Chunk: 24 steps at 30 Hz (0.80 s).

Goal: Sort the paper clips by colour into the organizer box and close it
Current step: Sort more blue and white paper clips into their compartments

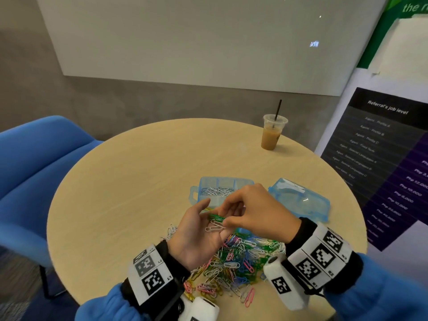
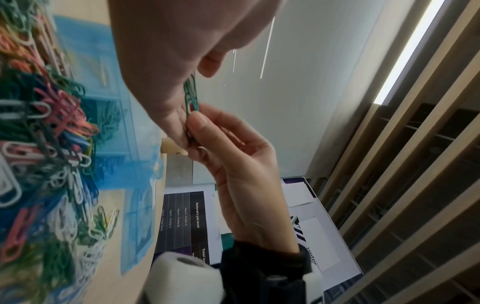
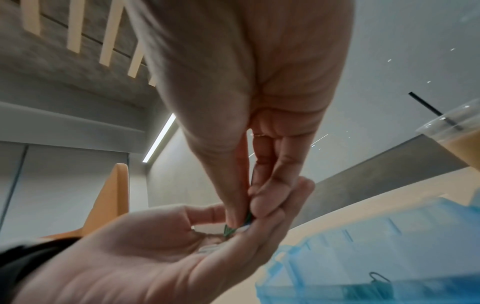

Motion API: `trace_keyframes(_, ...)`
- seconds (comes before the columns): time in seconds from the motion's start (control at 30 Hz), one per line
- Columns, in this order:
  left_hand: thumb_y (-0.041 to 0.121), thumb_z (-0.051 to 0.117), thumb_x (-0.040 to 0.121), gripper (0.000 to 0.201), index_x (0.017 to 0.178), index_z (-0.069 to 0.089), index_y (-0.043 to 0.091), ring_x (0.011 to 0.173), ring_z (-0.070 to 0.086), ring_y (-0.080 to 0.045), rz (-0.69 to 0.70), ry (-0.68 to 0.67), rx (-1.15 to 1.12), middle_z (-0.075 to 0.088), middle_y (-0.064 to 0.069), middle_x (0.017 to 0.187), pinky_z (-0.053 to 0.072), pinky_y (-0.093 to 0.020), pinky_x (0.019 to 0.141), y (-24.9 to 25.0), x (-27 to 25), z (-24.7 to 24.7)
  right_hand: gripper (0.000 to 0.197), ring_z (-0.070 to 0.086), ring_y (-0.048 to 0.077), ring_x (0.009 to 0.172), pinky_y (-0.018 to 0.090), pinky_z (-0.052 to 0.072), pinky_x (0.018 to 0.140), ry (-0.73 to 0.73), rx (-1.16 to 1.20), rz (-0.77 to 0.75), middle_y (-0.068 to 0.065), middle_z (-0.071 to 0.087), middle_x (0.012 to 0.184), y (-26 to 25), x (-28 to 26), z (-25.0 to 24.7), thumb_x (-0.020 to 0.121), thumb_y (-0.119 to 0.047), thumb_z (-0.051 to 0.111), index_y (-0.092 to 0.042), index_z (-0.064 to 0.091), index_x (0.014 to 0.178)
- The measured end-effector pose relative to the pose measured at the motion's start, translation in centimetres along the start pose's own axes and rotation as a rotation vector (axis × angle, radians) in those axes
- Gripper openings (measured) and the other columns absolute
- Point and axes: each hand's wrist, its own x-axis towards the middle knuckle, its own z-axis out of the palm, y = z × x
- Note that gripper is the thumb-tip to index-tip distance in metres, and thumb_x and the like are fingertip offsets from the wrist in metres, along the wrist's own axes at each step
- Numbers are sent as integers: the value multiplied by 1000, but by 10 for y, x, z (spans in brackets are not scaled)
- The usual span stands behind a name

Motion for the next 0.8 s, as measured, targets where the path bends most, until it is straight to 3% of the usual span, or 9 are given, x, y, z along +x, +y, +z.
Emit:
trace_keyframes(0.07, 29, 35, 101, 60, 86, 68, -19, 80, 71, -34, -7, -15, 18, 66, -30, 104, 52, -44, 84, 3, -2, 1, 6, 62, -1, 66, 7, 44, 62, 14, -1, 9, -5, 72, 74, 0, 1, -3, 76, -14, 78, -15, 78, 83)
trace_keyframes(0.13, 30, 34, 101, 63, 81, 69, -19, 75, 72, -34, -10, -28, 35, 68, -30, 98, 52, -43, 83, 5, -3, 1, 6, 61, -1, 65, 8, 43, 61, 21, 12, 14, -7, 71, 72, 1, 0, -6, 78, -13, 76, -16, 78, 83)
trace_keyframes(0.27, 29, 34, 102, 57, 99, 66, -18, 73, 71, -33, -1, 7, 54, 67, -29, 100, 55, -40, 78, 8, 2, -4, 7, 64, 0, 64, 12, 47, 59, 22, 102, 33, -7, 70, 71, 8, -1, -10, 83, -11, 72, -15, 77, 86)
trace_keyframes(0.37, 26, 37, 103, 47, 102, 62, -13, 75, 71, -32, 14, 62, 127, 68, -29, 102, 56, -40, 77, 8, 3, -4, 5, 71, 17, 72, 29, 59, 64, 23, 207, 79, 2, 73, 74, 16, 0, -14, 84, -13, 72, -15, 76, 88)
trace_keyframes(0.43, 22, 42, 102, 34, 99, 59, -7, 79, 72, -34, 23, 88, 184, 69, -29, 103, 54, -42, 78, 9, 2, -3, 5, 72, 23, 74, 35, 60, 67, 20, 277, 100, 9, 73, 76, 19, 0, -16, 85, -11, 71, -11, 74, 89)
trace_keyframes(0.5, 19, 44, 102, 27, 96, 59, -3, 83, 73, -33, 13, 97, 256, 69, -28, 105, 54, -39, 78, 9, 3, -3, 5, 72, 23, 72, 33, 59, 66, 16, 334, 117, 15, 73, 78, 20, 0, -17, 86, -8, 70, -7, 73, 90)
trace_keyframes(0.6, 13, 43, 102, 29, 105, 65, -6, 88, 73, -27, -16, 86, 333, 69, -24, 111, 54, -33, 80, 10, 5, -5, 7, 67, 21, 67, 28, 56, 63, 10, 438, 149, 19, 71, 79, 21, -1, -18, 86, -5, 70, -2, 72, 91)
trace_keyframes(0.8, 12, 49, 99, 27, 109, 64, -7, 99, 69, -27, -4, 81, 312, 69, -23, 112, 54, -31, 79, 11, 4, -2, 13, 66, 23, 73, 22, 55, 64, 25, 557, 197, 25, 70, 85, 24, -2, -18, 86, -3, 69, 5, 71, 96)
